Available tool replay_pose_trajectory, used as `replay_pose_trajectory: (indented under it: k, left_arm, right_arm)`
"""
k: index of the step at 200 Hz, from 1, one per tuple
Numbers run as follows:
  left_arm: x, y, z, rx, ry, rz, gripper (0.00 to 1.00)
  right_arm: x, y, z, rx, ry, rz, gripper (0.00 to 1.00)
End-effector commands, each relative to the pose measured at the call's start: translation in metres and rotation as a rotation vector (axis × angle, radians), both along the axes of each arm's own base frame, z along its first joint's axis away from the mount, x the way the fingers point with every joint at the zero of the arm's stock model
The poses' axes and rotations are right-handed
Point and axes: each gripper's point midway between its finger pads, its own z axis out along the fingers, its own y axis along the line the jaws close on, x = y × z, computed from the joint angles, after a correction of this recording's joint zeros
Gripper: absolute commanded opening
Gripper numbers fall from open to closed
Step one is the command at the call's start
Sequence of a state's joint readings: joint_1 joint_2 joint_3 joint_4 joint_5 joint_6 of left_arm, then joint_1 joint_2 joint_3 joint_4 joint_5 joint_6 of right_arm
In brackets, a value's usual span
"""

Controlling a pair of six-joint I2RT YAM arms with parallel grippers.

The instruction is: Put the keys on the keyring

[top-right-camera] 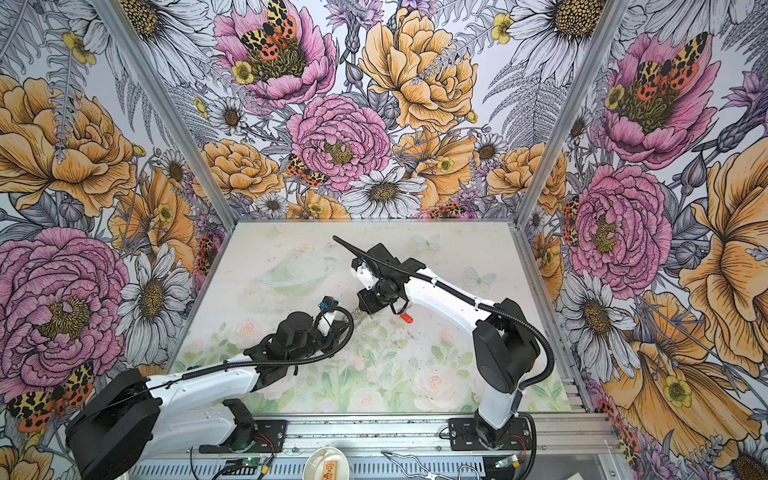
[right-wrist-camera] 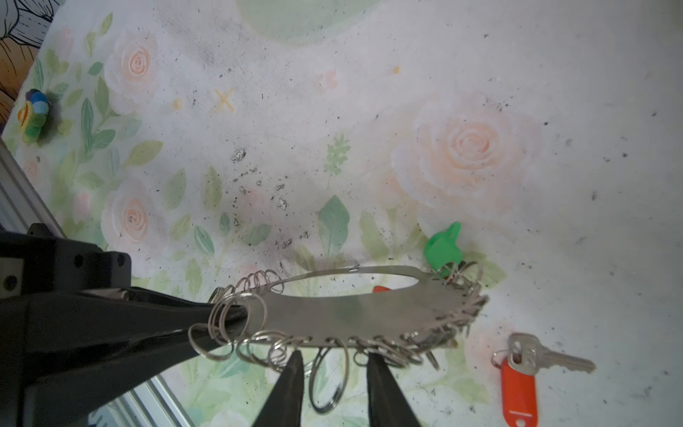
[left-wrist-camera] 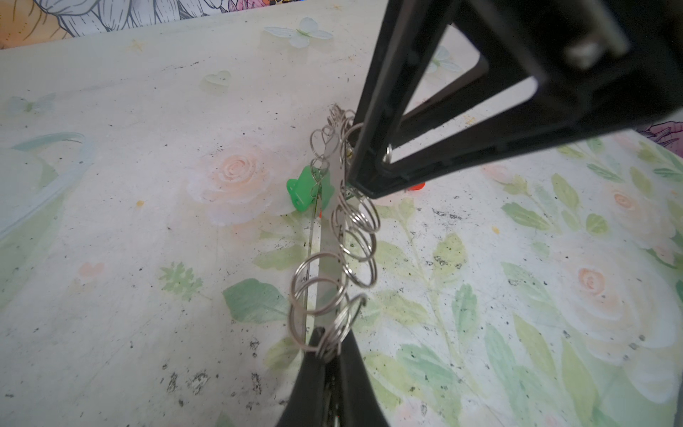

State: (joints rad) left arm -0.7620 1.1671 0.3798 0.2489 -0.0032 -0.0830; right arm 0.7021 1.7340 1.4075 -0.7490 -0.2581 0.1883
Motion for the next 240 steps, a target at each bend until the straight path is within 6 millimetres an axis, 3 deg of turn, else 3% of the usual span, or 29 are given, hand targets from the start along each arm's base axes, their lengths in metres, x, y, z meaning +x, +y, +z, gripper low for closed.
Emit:
replay_pose_trajectory:
  k: [1,72,90,152,240]
  left_arm:
    - [0.01,0.001,0.01,-0.025,-0.018,0.048,0.0]
    - [0.019,0.01,0.012,-0.046,-0.011,0.135,0.0]
    - [0.021,0.013,0.011,-0.052,-0.01,0.155,0.0]
    - [0.022,0.007,0.01,-0.062,0.003,0.143,0.0]
    - [0.02,0.007,0.011,-0.072,0.005,0.143,0.0]
  right_arm:
    - [0.013,-0.005,0.026,0.038,-0.107,-0.052,0.36]
    - [0.02,-0.018,0.053,0.185,-0.146,-0.269,0.38]
    - [0.015,-0.019,0.049,0.194,-0.134,-0.332,0.37]
    - [0.004,0.011,0.036,0.267,-0.091,-0.347,0.32]
    - [0.016,0.011,0.015,0.219,-0.107,-0.421,0.25]
